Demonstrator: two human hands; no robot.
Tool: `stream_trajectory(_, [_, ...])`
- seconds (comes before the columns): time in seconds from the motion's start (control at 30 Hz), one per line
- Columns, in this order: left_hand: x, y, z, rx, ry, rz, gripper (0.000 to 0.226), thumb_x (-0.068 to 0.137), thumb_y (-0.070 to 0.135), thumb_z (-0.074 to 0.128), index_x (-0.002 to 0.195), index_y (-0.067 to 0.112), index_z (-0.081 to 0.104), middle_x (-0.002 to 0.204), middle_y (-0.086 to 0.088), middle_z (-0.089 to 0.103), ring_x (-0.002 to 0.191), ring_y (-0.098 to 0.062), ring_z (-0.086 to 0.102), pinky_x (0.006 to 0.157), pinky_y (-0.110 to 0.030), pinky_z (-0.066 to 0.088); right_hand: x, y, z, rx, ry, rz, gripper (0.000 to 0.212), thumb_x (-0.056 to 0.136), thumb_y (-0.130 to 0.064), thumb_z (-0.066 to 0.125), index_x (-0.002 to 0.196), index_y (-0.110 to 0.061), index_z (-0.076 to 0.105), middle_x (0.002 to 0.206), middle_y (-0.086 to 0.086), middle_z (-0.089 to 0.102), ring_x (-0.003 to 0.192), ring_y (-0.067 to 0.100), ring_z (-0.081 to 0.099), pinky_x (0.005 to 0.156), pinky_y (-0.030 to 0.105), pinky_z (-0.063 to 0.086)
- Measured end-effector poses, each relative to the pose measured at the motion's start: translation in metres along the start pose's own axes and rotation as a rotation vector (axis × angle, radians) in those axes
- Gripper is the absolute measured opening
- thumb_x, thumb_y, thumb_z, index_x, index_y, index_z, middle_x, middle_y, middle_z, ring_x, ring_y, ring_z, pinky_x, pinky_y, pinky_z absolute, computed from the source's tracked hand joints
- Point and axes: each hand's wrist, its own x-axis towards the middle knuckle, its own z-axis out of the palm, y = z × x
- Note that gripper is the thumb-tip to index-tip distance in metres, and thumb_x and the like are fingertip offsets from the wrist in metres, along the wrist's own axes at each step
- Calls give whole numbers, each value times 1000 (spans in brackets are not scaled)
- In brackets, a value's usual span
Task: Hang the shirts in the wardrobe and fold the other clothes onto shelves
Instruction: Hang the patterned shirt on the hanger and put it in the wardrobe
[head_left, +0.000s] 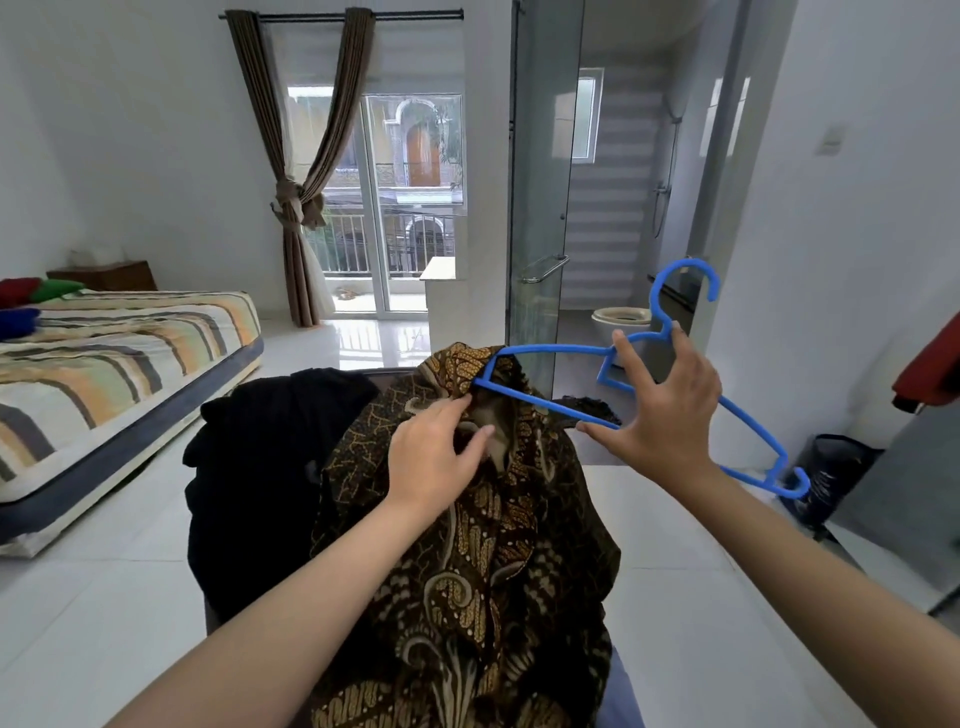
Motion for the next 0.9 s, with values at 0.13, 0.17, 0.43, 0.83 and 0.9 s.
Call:
stream_trajectory(0.13, [4,4,-21,-32,107,-49,34,83,34,69,108,11,69,98,-2,72,89,-20,67,76,-36,55,-3,-5,-13,5,24,-10,102,60,-76,61,146,-30,34,148,26,23,130,42,32,100,59,31])
stream_trajectory(0.17, [5,6,-28,-22,119,-64,28,83,28,68,106,11,70,95,-3,72,88,-22,66,77,-36,53,-4,-7,-16,13,30,-7,101,60,-75,62,146,-30,34,148,27,24,130,42,32,100,58,31])
stream_trajectory(0.43, [6,13,-99,-21,-20,-116,30,86,16,58,115,18,67,101,-2,73,99,-21,64,90,-31,46,-22,-25,-39,70,-23,1,101,61,-79,53,146,-30,33,148,26,23,131,42,31,100,59,32])
stream_trajectory(0.83, [1,53,-189,-25,-449,-54,38,84,19,68,122,22,63,112,-2,70,102,-14,62,83,-16,37,-52,-75,-87,179,-41,-68,115,48,-75,71,146,-25,36,147,20,30,124,38,36,98,54,37])
stream_trajectory(0.9, [-2,62,-197,-108,-438,-65,38,83,19,69,121,21,64,108,0,71,99,-11,62,84,-16,39,-53,-84,-96,177,-28,-88,113,50,-74,71,145,-24,37,147,20,30,122,38,36,96,52,37])
